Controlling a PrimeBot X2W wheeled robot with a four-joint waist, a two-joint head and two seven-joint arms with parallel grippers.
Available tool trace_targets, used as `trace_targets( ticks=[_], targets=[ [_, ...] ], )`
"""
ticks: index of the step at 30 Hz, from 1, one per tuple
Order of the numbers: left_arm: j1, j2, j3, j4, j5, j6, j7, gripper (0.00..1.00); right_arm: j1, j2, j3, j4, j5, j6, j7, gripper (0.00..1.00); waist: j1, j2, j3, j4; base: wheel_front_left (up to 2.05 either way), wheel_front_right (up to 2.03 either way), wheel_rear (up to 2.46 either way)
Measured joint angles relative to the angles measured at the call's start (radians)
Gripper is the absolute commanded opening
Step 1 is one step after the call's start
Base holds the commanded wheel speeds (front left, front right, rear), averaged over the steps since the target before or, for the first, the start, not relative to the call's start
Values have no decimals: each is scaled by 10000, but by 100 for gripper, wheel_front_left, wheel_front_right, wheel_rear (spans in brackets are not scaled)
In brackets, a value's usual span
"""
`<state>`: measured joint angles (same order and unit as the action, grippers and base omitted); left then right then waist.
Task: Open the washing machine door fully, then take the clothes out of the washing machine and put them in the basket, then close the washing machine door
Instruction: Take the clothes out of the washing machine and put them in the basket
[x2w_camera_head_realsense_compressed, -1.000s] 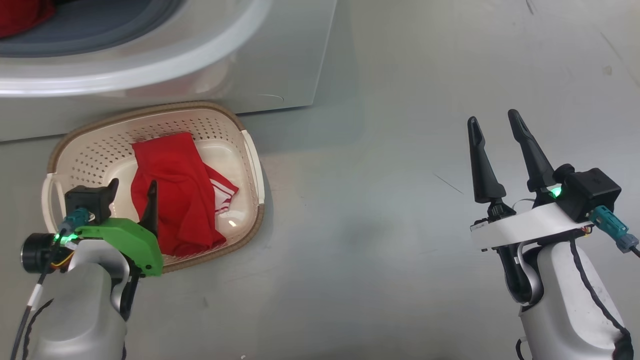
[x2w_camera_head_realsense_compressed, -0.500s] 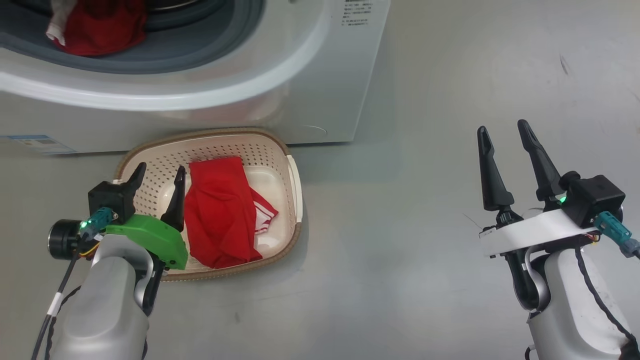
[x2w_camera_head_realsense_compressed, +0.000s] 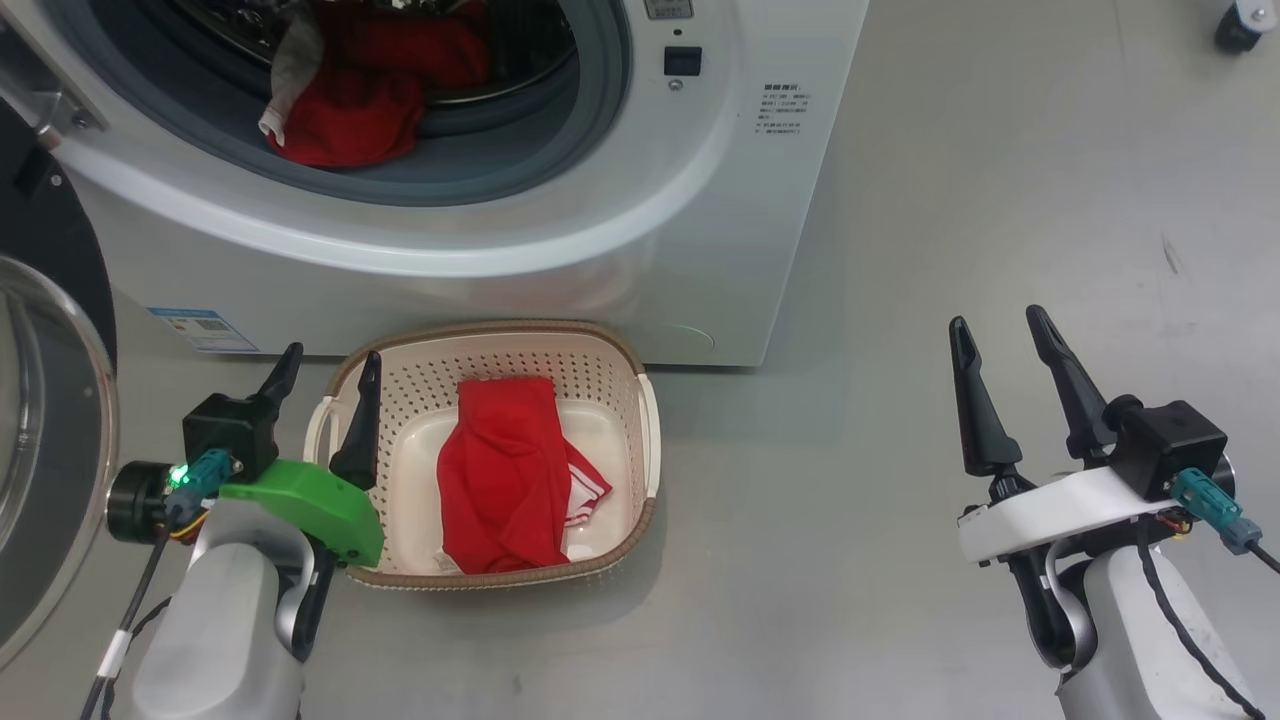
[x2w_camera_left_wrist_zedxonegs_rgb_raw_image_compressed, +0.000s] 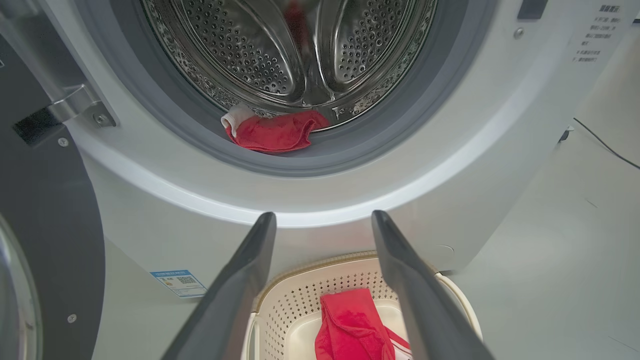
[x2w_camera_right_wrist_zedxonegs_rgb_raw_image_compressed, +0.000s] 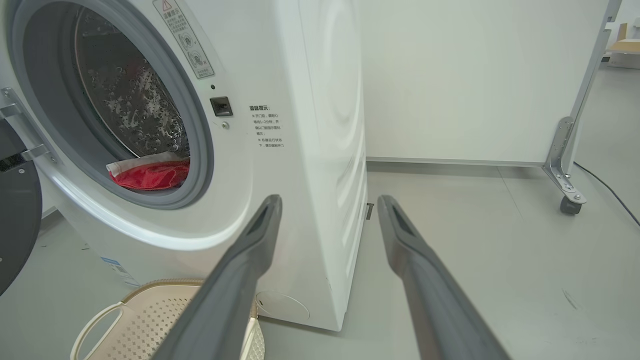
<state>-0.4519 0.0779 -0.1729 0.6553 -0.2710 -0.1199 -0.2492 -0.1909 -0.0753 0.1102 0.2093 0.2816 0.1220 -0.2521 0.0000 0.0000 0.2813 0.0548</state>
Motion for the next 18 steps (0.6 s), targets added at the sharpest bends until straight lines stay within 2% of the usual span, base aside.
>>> trace_targets(
  ticks=[18],
  targets=[
    [1546,-58,709,-1611,-198,58,-17,100,629,15,13,67,79,0,2,100,0,0,-1199,288,0,0,0]
  ],
)
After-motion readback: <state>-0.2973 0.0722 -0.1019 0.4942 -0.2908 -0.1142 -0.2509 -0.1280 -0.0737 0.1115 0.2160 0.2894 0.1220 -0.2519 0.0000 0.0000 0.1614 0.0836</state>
